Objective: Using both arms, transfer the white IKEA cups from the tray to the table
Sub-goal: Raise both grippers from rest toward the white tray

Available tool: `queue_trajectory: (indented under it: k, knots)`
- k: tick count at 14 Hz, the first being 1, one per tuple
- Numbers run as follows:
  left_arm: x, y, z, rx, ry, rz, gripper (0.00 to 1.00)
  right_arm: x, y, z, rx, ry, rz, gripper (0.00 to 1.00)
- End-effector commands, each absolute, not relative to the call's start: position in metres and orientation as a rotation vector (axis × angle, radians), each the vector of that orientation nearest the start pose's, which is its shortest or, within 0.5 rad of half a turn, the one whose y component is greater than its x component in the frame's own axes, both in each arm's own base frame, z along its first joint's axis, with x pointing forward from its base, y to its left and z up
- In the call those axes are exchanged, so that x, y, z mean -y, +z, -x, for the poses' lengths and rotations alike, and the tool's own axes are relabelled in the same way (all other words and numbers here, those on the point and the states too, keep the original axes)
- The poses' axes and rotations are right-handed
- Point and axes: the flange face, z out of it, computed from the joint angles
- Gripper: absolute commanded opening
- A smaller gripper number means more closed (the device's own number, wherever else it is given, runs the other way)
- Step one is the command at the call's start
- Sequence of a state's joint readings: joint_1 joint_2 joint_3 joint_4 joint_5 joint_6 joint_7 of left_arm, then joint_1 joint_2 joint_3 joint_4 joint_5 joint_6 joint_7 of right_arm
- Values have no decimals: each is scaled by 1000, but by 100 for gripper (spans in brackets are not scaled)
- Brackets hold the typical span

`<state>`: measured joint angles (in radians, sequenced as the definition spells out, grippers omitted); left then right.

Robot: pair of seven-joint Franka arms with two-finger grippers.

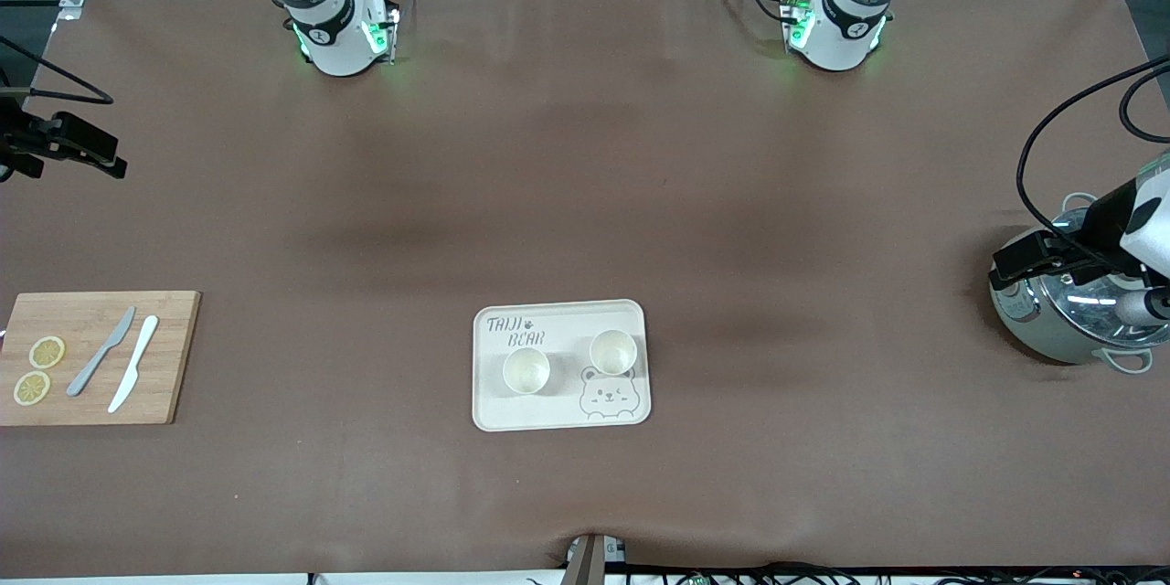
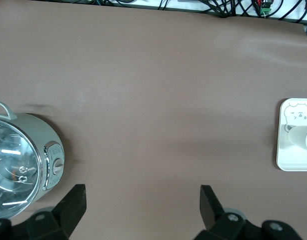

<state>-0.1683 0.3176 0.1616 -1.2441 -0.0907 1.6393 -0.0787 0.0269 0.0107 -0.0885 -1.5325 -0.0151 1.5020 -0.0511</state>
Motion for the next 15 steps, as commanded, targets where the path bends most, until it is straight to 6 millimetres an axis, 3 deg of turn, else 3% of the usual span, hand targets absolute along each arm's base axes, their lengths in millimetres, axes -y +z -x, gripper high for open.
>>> queue_trajectory:
  k: [1, 5, 8, 13, 15]
  knots:
    - [32, 599, -652, 37, -122, 3183, 100, 36, 631, -548, -5, 55, 3136, 100]
    - [28, 598, -650, 30, -112, 3188, 100, 35, 633, -547, -2, 48, 3136, 100]
    - [43, 556, -660, 16, -1, 3170, 100, 35, 633, -547, -2, 50, 3136, 100]
    - [73, 510, -670, -23, 109, 3167, 100, 34, 632, -548, -14, 55, 3133, 100]
    - [97, 490, -676, -15, 131, 3182, 100, 32, 626, -552, -16, 69, 3129, 100]
